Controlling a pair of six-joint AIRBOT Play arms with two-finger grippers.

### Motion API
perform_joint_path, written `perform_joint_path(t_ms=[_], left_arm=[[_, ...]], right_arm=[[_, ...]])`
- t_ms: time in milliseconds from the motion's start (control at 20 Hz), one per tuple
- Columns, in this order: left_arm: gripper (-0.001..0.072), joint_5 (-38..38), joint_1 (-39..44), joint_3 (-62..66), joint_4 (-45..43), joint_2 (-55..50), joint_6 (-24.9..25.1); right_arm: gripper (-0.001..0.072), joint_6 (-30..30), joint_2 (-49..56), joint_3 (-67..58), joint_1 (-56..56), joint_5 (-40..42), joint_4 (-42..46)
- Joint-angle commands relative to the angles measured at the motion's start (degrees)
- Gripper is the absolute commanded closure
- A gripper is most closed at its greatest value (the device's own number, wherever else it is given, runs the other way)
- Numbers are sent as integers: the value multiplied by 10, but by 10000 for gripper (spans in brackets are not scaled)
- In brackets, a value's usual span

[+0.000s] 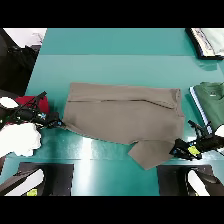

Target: Fold the shirts.

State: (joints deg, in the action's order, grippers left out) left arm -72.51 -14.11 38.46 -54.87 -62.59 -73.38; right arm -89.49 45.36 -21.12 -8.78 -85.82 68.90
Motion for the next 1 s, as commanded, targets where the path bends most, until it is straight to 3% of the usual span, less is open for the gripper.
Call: perform_joint_path(t_ms=[0, 50, 250, 500, 650, 950], left_arm=[[680, 0, 0, 1, 0, 0, 3], [680, -1, 0, 0, 0, 0, 4], [681, -17, 0, 12, -18, 6, 13], [682, -75, 0, 11, -50, 110, -9], [681, -115, 0, 12, -38, 158, -31], [682, 11, 0, 48, 20, 130, -43]], right_arm=[[577, -2, -3, 4, 0, 18, -5], [685, -1, -3, 4, 0, 16, -5], [694, 19, -3, -59, 0, -61, 32], [695, 47, -43, -192, 0, -152, 141], [695, 47, -70, -239, 0, -127, 116], [696, 68, 61, -366, 24, -31, 88]])
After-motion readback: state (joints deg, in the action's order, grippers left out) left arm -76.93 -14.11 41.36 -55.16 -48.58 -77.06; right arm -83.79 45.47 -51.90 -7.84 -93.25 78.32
